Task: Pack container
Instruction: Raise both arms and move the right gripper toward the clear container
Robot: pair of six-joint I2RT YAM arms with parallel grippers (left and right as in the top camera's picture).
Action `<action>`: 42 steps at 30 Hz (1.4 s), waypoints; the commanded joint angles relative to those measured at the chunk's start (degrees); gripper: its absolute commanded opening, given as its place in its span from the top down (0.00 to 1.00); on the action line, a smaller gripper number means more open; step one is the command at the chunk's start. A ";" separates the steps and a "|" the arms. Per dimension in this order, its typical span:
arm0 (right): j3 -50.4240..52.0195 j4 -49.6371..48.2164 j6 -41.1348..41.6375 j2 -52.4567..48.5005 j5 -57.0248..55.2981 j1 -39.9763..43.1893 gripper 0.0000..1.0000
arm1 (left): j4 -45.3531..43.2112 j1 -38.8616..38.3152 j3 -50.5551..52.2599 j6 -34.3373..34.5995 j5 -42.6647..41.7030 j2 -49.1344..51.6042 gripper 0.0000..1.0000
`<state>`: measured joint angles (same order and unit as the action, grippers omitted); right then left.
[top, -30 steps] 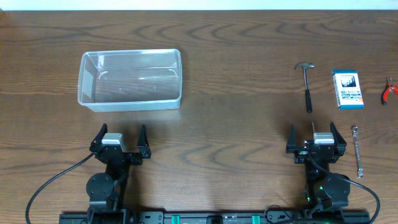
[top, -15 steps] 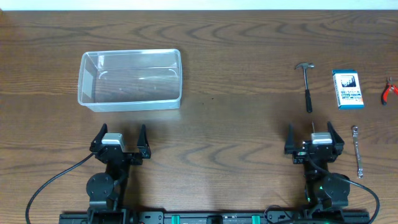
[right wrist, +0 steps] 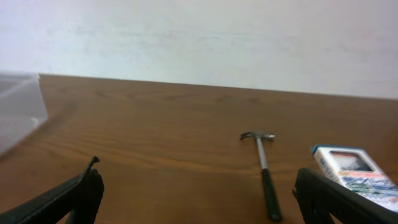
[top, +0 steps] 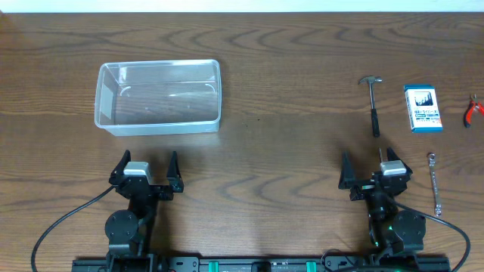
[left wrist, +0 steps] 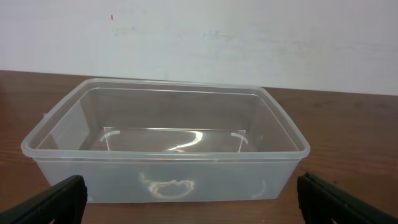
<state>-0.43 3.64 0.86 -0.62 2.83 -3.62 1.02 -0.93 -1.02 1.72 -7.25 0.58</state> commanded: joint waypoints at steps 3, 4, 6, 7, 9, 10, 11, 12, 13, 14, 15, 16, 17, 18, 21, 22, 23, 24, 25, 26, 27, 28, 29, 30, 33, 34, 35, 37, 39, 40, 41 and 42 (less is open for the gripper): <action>0.11 -0.04 10.73 0.15 1.97 -0.55 0.01 | 1.77 -0.07 0.79 0.50 -0.61 -0.35 0.02; 0.11 -0.42 12.85 0.15 4.72 -0.55 0.01 | 1.77 -0.07 0.79 0.50 -0.61 -0.35 0.02; 0.11 -0.87 14.73 0.15 10.38 -0.55 0.01 | 1.20 -0.07 0.79 0.50 -0.59 -0.35 0.02; 0.11 -1.14 15.15 0.15 13.99 -0.55 0.01 | 0.42 -0.07 0.79 0.50 -0.61 -0.35 0.02; 0.11 -1.75 15.23 0.15 21.59 -0.55 0.01 | -1.75 -0.07 0.76 0.81 -2.71 -0.35 0.02; 0.09 -2.01 15.23 0.15 23.87 -0.55 0.01 | -2.43 -0.07 0.76 0.81 -4.11 -0.35 0.02; 0.09 -2.45 15.23 0.13 25.33 -0.55 0.01 | -2.62 -0.07 0.76 0.85 -4.57 -0.35 0.02; 0.04 -3.34 15.28 0.13 25.86 -0.55 0.01 | -2.47 -0.07 0.76 1.66 -4.50 -0.35 0.02; -0.31 -4.50 15.41 0.13 25.64 -0.55 0.01 | -2.36 -0.07 0.76 2.36 -4.48 -0.35 0.02; -0.85 -5.66 15.39 0.13 25.05 -0.52 0.01 | -2.38 -0.04 0.76 3.34 -4.46 -0.35 0.02; -1.79 -6.82 15.39 0.07 23.69 -0.52 0.01 | -2.38 -0.02 0.63 3.78 -4.46 -0.35 0.02; -3.02 -7.58 15.34 -0.15 21.99 -0.52 0.01 | -2.34 0.00 0.15 4.28 -4.04 -0.33 0.02; -4.35 -7.76 14.95 -0.57 20.59 -0.52 0.01 | -2.32 0.00 -0.57 4.63 -3.56 -0.28 0.02; -6.21 -7.72 13.81 -1.36 19.63 -0.52 0.01 | -2.08 0.07 -1.86 4.63 -2.40 -0.17 0.02; -13.29 -5.57 8.63 -6.34 19.63 -0.55 0.01 | 3.72 1.55 -8.50 4.35 3.93 1.25 0.02; -16.83 -3.65 6.51 -9.49 19.65 -0.55 0.01 | 6.93 2.54 -11.56 3.43 5.44 2.40 0.02; -19.71 -1.92 5.11 -12.26 19.61 -0.55 0.01 | 10.19 3.74 -14.93 1.79 5.57 4.02 0.02; -23.12 0.11 3.65 -15.76 19.43 -0.55 0.01 | 12.90 4.79 -18.01 0.79 5.53 5.86 0.02; -26.80 2.19 2.80 -19.71 18.91 -0.55 0.01 | 15.80 5.97 -21.73 -0.11 5.25 8.37 0.02; -30.12 4.00 2.71 -23.32 18.27 -0.55 0.01 | 18.14 6.91 -25.14 -0.90 4.85 10.86 0.02; -34.38 6.38 2.71 -27.67 18.16 -0.55 0.01 | 20.52 7.93 -29.42 -1.70 4.09 14.12 0.02; -38.40 8.76 2.99 -31.54 18.23 -0.55 0.01 | 22.45 8.70 -33.44 -2.16 2.75 17.14 0.02; -43.32 12.00 3.67 -35.95 18.60 -0.55 0.01 | 24.24 9.42 -37.77 -2.16 1.55 20.39 0.02; -47.76 15.15 4.07 -39.76 19.19 -0.55 0.01 | 26.21 10.10 -42.47 -2.34 -0.13 23.91 0.02; -61.92 26.40 3.93 -50.71 27.23 -0.55 0.01 | 36.24 11.82 -59.14 -6.12 -8.59 36.13 0.02; -66.01 30.29 3.74 -53.72 30.42 -0.55 0.01 | 39.95 12.02 -64.00 -8.63 -12.41 39.76 0.02; -69.00 33.55 3.76 -56.00 32.17 -0.55 0.01 | 43.89 12.00 -68.81 -10.91 -16.26 43.60 0.02; -73.79 40.39 3.80 -60.22 32.59 -0.55 0.01 | 47.63 12.00 -74.53 -11.52 -18.29 49.57 0.02; -74.79 42.51 4.37 -62.84 32.59 -0.55 0.01 | 49.64 12.00 -76.41 -11.56 -17.88 53.90 0.02; -74.73 42.36 4.44 -63.78 32.59 -0.55 0.01 | 50.60 12.00 -76.46 -11.61 -17.70 55.52 0.02; -74.75 41.35 4.44 -64.92 32.46 -0.55 0.01 | 49.81 12.00 -76.54 -11.56 -17.62 57.11 0.02; -74.88 40.44 5.22 -65.90 32.61 -0.57 0.01 | 49.29 12.00 -77.18 -11.08 -17.90 58.93 0.02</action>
<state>-74.11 44.82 5.28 -64.20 32.91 -3.68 50.00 10.79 -77.19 -7.62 -21.87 55.13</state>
